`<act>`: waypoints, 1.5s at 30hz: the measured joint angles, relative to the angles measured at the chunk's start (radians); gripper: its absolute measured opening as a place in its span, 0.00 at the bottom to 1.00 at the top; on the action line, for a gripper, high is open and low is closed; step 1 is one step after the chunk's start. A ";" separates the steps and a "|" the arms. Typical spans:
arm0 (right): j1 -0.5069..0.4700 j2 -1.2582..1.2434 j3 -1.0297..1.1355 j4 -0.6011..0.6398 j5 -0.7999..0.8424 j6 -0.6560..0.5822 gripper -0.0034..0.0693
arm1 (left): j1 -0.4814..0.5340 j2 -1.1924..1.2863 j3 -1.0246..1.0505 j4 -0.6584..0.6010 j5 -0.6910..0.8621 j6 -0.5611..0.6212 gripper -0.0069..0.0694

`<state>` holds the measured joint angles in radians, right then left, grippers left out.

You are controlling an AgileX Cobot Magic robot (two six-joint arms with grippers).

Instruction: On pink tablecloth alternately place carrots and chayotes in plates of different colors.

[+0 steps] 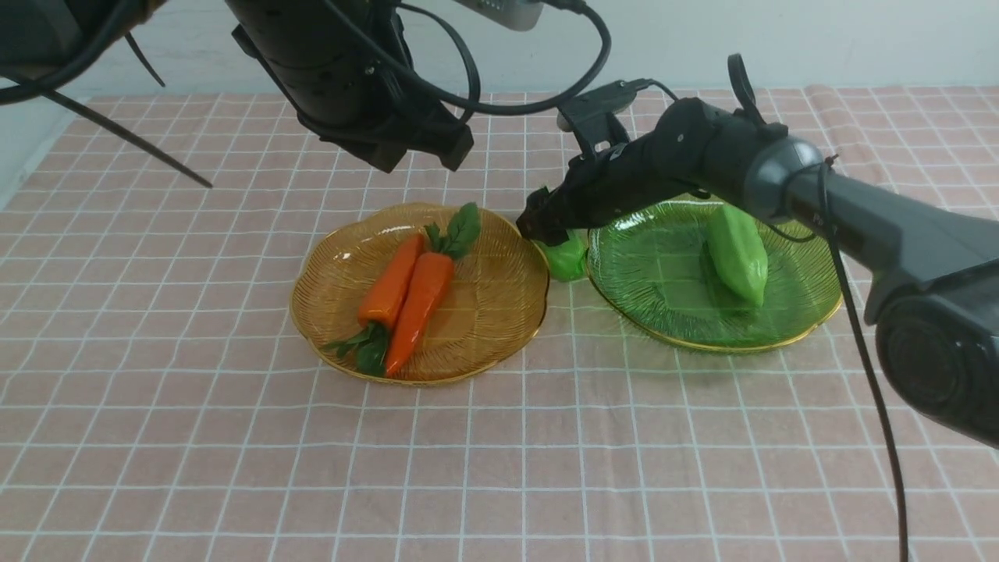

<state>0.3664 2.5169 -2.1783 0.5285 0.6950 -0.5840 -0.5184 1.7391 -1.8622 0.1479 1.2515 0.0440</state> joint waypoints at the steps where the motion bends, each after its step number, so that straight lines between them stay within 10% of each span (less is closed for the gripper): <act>1: 0.000 0.001 0.000 -0.001 -0.001 -0.004 0.80 | 0.000 0.000 0.000 0.000 0.000 0.000 0.09; 45: 0.000 0.008 -0.001 0.002 -0.006 -0.073 0.80 | 0.000 0.000 0.000 -0.033 0.000 0.000 0.09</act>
<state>0.3664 2.5253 -2.1790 0.5303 0.6886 -0.6574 -0.5184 1.7391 -1.8622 0.1152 1.2515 0.0440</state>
